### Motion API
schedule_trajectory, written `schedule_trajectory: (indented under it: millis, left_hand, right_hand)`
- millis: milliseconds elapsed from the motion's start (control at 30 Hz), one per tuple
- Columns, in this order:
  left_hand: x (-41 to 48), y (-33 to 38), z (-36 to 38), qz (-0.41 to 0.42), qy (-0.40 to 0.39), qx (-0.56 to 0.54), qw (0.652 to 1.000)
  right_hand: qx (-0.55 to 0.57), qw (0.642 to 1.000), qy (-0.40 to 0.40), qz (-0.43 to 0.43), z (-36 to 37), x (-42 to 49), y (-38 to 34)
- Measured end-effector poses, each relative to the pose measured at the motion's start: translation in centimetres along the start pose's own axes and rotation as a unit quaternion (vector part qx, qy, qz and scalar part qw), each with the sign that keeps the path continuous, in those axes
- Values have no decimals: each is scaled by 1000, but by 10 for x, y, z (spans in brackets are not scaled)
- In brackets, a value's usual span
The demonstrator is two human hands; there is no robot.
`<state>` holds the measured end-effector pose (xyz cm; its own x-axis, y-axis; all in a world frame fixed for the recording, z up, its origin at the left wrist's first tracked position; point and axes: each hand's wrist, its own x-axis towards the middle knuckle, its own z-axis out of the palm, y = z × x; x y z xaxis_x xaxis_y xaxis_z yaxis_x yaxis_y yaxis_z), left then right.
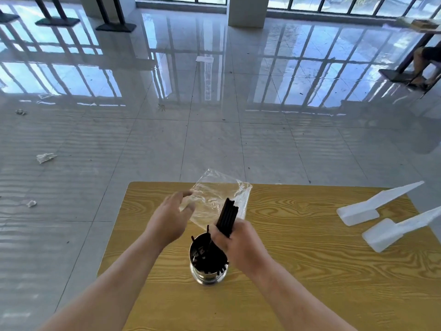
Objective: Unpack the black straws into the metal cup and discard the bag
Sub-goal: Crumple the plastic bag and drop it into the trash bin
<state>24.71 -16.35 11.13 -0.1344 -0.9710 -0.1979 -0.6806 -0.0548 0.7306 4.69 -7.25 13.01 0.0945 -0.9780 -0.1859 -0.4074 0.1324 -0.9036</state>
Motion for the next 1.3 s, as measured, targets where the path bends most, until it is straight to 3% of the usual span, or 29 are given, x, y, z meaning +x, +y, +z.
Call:
schedule_trajectory:
  millis: [67, 200, 333, 467, 700, 900, 967, 1100, 1200, 1300]
  left_hand:
    - [21, -13, 23, 29, -56, 121, 991]
    - [64, -38, 52, 46, -131, 224, 965]
    - [91, -66, 72, 54, -168, 269, 947]
    - [99, -79, 84, 67, -172, 278, 943]
    - [103, -83, 88, 63, -148, 275, 948]
    - [109, -83, 98, 67, -154, 295, 941]
    - [111, -85, 103, 56, -164, 297, 939]
    - [109, -88, 109, 48, -171, 289, 941]
    - [108, -87, 111, 43, -175, 285, 941]
    - [108, -84, 107, 29, -177, 260, 949]
  right_hand:
    - [-18, 1000, 10, 3, 8, 0, 4]
    - [-14, 999, 46, -19, 7, -1, -2]
    - [36, 997, 44, -47, -1, 3, -9]
    - [43, 988, 128, -80, -18, 26, 7]
    - [-64, 988, 129, 46, -29, 79, 69]
    - [-209, 962, 110, 133, -18, 110, 111]
    - [-178, 954, 129, 203, -14, 114, 124]
    - [18, 917, 152, 368, -16, 121, 134]
    - [96, 894, 149, 411, -16, 123, 138]
    - [88, 909, 120, 390, -15, 121, 139]
